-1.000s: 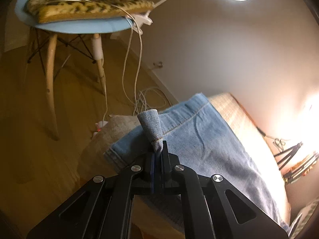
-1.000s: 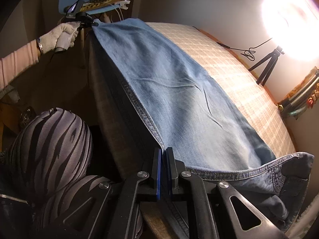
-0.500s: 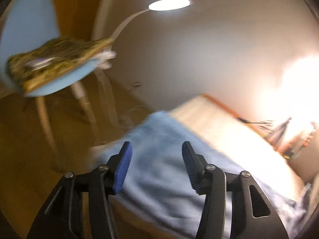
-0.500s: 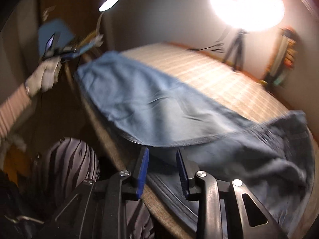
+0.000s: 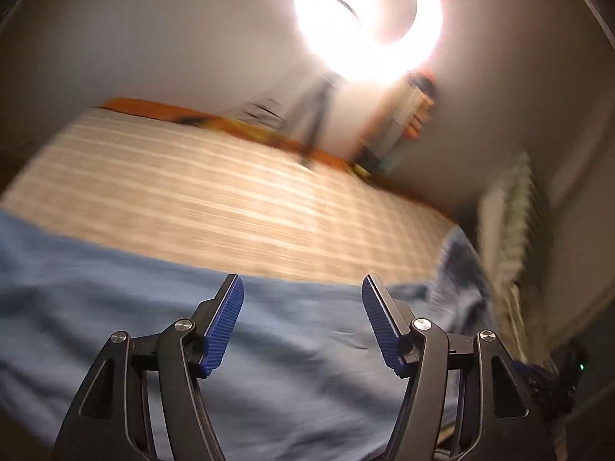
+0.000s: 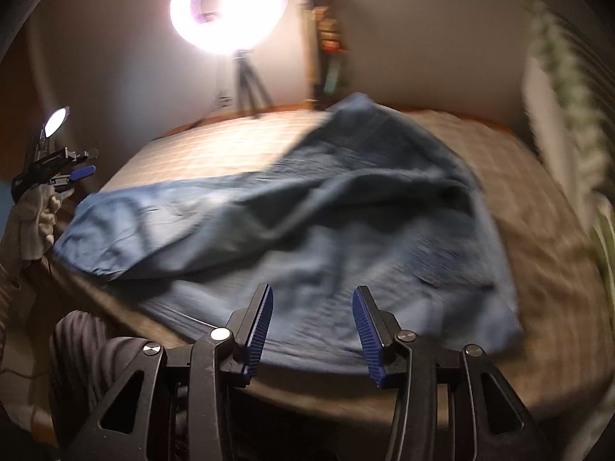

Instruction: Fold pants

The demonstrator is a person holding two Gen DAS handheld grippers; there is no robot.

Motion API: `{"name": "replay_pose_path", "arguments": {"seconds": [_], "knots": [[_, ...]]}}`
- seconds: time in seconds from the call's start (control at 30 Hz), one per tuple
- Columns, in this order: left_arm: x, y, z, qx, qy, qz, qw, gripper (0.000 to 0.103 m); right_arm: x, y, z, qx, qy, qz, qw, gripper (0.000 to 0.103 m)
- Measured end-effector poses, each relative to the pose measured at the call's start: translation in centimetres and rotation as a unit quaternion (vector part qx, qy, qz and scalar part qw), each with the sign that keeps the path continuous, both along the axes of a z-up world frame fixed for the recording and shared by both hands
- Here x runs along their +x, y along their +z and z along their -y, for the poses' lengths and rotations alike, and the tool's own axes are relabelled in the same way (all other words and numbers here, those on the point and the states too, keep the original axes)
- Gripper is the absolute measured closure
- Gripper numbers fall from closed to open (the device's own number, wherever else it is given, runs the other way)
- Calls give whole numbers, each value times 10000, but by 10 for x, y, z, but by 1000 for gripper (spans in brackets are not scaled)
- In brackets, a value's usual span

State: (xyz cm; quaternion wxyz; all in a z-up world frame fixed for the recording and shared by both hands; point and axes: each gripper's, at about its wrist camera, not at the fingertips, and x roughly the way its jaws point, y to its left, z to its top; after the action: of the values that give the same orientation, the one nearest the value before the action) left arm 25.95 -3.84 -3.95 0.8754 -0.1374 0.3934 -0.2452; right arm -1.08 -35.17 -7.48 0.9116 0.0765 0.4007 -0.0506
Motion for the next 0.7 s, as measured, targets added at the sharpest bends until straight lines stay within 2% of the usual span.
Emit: {"name": "replay_pose_path", "arguments": {"seconds": [0.03,0.07,0.17,0.27,0.4,0.53,0.7], "knots": [[4,0,16,35,-143,-33,9999,39,-5,-1,7,13,-160,2,9999,38],[8,-1,30,53,-284,-67,9996,39,-11,-2,13,19,-287,9,9996,34],[14,-4,77,16,-753,-244,9969,36,-21,-6,32,94,-576,-6,9983,32],[15,-5,124,34,-1227,-350,9918,31,-30,-10,47,83,-867,-35,9962,29],[24,-10,183,104,-1759,-507,9830,31,-39,-14,65,139,-1171,-29,9930,29],[34,-23,231,402,-1980,-669,9771,31,-48,-19,81,265,-1369,-12,9902,29],[45,-47,272,521,-2055,-945,9727,31,-56,-20,95,284,-1460,8,9889,29]]}}
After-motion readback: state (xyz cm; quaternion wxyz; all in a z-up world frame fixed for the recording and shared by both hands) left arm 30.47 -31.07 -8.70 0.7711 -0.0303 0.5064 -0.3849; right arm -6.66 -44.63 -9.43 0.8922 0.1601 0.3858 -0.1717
